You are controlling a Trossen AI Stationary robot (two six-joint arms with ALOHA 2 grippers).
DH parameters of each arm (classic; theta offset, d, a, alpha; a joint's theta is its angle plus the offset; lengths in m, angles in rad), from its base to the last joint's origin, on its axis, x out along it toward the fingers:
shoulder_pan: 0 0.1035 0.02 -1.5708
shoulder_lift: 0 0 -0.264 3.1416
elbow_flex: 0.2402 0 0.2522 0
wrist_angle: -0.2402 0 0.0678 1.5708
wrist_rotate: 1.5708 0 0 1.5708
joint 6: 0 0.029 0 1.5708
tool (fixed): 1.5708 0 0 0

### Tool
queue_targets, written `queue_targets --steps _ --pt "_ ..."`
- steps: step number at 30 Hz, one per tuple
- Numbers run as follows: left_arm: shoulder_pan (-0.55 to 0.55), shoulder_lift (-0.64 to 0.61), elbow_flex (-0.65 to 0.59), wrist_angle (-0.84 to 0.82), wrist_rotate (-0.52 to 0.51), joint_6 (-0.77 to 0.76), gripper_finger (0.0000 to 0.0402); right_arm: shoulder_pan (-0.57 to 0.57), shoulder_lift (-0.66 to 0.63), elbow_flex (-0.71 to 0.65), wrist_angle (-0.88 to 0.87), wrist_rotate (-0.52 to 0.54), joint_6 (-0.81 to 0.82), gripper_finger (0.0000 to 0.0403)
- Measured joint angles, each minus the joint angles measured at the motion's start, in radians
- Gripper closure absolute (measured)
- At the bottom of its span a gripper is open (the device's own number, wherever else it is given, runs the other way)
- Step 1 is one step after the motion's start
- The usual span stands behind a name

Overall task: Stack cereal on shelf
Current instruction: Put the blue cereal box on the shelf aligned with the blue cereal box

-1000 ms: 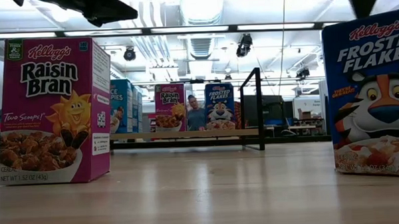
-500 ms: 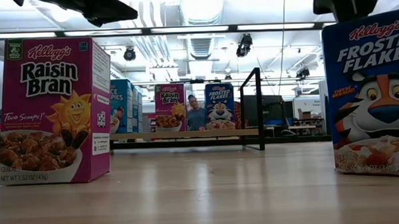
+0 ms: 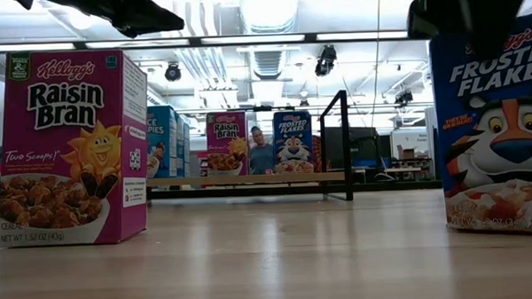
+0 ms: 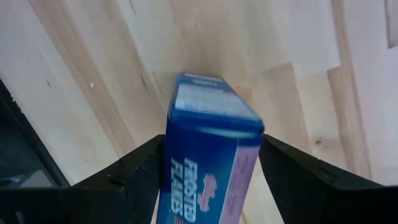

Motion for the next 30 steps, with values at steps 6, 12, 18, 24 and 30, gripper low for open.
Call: queue_targets --steps 6,12,18,24,30 --pt "0.000 0.001 0.000 0.000 0.000 0.000 0.0327 -0.005 0.001 0.000 0.006 0.000 -0.013 0.0179" --pt "0.000 0.002 0.000 -0.001 0.000 0.000 0.0327 -0.005 0.001 0.000 0.011 -0.007 -0.014 0.0203" --pt "0.000 0.002 0.000 -0.001 0.000 0.000 0.0327 -0.005 0.001 0.000 0.011 -0.007 -0.021 0.0204" --pt "0.000 0.002 0.000 -0.001 0.000 0.000 0.0327 -0.022 -0.005 0.023 0.010 -0.012 -0.060 0.0204" --pt "0.000 0.002 0.000 -0.001 -0.001 0.020 0.0327 -0.095 -0.009 0.101 0.010 -0.002 -0.213 0.0204"
